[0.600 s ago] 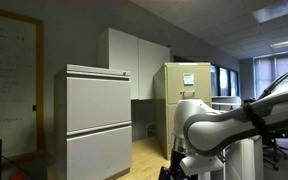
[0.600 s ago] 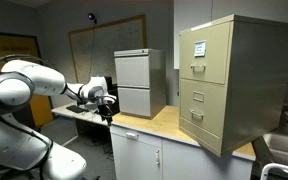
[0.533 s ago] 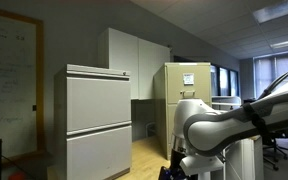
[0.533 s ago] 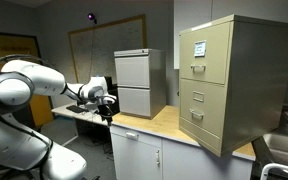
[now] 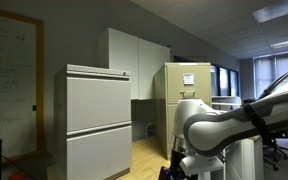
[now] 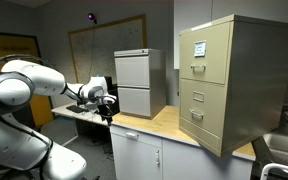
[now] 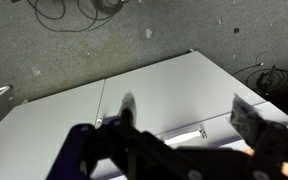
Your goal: Open the bottom drawer
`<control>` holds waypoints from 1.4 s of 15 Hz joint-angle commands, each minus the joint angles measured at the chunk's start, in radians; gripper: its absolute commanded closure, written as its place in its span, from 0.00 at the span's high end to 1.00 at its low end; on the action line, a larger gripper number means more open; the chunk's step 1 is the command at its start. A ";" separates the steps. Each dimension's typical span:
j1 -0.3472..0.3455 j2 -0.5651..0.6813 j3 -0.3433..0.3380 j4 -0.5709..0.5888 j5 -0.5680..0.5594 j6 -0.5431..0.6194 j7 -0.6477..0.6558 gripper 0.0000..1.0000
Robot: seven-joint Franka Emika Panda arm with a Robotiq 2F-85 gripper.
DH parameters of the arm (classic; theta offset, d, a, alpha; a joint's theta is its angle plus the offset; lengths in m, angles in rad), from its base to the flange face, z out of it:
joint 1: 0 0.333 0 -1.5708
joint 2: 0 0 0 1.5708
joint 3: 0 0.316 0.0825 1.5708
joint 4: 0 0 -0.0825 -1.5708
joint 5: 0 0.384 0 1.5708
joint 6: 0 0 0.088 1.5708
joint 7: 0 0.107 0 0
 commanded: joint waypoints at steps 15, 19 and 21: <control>-0.125 0.004 -0.091 0.029 -0.091 0.116 0.001 1.00; -0.185 0.037 -0.192 0.044 -0.070 0.270 -0.048 1.00; -0.203 0.067 -0.241 0.059 -0.055 0.358 -0.073 1.00</control>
